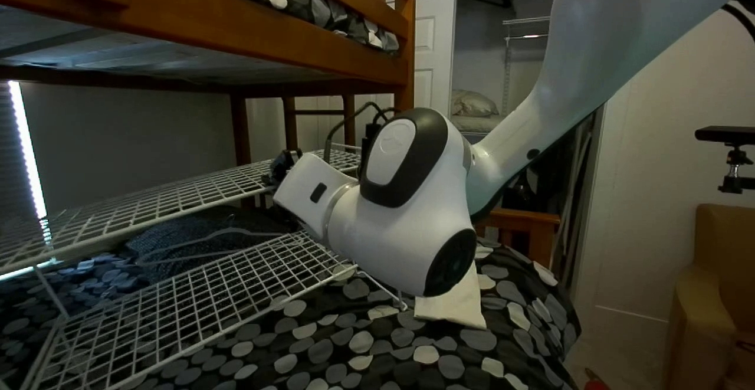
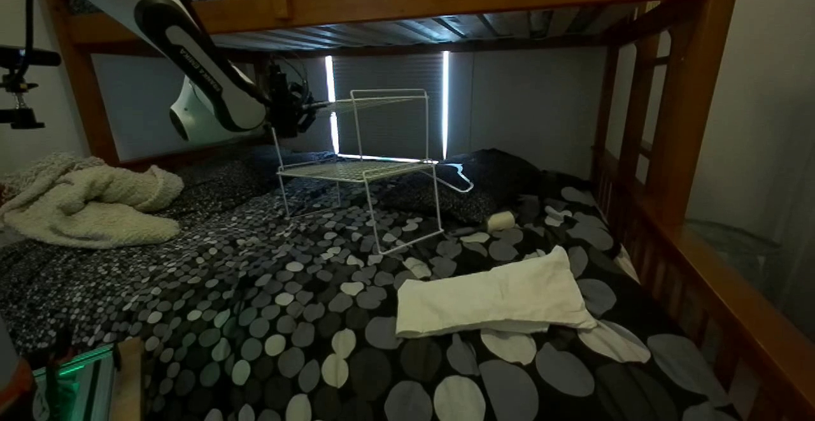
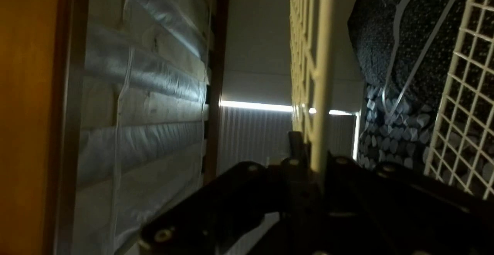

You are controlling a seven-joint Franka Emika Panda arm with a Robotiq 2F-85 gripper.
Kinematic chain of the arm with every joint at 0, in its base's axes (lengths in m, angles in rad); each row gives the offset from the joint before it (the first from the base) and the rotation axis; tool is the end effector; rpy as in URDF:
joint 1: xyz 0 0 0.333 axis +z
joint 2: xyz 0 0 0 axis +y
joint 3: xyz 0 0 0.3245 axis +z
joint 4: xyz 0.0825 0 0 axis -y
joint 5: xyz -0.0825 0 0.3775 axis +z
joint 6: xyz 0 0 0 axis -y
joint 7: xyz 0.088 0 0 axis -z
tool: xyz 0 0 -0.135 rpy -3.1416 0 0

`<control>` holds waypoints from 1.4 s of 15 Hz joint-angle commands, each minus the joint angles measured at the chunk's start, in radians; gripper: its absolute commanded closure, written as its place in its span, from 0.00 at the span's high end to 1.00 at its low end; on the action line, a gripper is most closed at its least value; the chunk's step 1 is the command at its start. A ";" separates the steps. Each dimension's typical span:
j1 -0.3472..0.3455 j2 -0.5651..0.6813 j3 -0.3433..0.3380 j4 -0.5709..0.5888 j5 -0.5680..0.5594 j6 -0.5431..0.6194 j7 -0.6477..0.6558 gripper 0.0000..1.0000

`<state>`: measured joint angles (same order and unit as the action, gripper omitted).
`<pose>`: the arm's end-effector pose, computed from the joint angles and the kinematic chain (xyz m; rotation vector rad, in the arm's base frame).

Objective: Move the wire rack to the left

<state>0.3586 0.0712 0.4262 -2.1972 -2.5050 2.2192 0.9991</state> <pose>0.4434 0.3931 0.4104 0.9469 1.3555 1.4178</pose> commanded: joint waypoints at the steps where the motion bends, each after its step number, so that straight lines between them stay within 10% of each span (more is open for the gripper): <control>1: 0.046 -0.038 0.034 0.107 -0.019 0.118 -0.016 0.01; 9: 0.098 0.031 0.100 0.329 -0.014 0.396 -0.040 0.01; 21: 0.105 0.110 0.110 0.318 -0.013 0.406 -0.125 0.01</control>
<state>0.4553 0.1741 0.5217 -1.9220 -2.5052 2.6518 0.9150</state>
